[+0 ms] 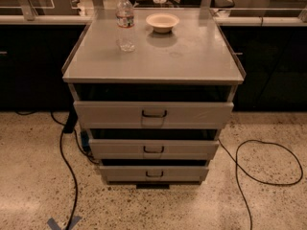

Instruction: Open bottom drawer

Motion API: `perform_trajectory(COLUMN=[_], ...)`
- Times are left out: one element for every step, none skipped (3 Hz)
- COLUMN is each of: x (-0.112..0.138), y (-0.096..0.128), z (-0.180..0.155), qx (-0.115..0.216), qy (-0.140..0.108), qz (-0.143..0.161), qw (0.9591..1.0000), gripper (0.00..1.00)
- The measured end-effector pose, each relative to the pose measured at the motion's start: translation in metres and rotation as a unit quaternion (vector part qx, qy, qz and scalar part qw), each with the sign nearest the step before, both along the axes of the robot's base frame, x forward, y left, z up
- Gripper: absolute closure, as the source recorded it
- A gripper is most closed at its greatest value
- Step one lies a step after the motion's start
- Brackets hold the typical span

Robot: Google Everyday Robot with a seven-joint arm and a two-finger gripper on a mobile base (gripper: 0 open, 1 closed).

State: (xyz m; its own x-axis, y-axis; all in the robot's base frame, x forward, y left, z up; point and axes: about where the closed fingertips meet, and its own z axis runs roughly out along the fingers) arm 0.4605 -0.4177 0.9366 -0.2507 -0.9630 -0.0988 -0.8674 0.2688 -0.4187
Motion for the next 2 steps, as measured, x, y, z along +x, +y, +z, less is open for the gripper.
perform_trajectory(x=[-0.0084,-0.008], y=[-0.0016,-0.0011], z=[-0.0046,-0.0059], qx=[-0.046,-0.055], qy=[-0.011,-0.01], qz=[0.068,0.088], qw=[0.9966,0.9945], gripper=[0.0,0.0])
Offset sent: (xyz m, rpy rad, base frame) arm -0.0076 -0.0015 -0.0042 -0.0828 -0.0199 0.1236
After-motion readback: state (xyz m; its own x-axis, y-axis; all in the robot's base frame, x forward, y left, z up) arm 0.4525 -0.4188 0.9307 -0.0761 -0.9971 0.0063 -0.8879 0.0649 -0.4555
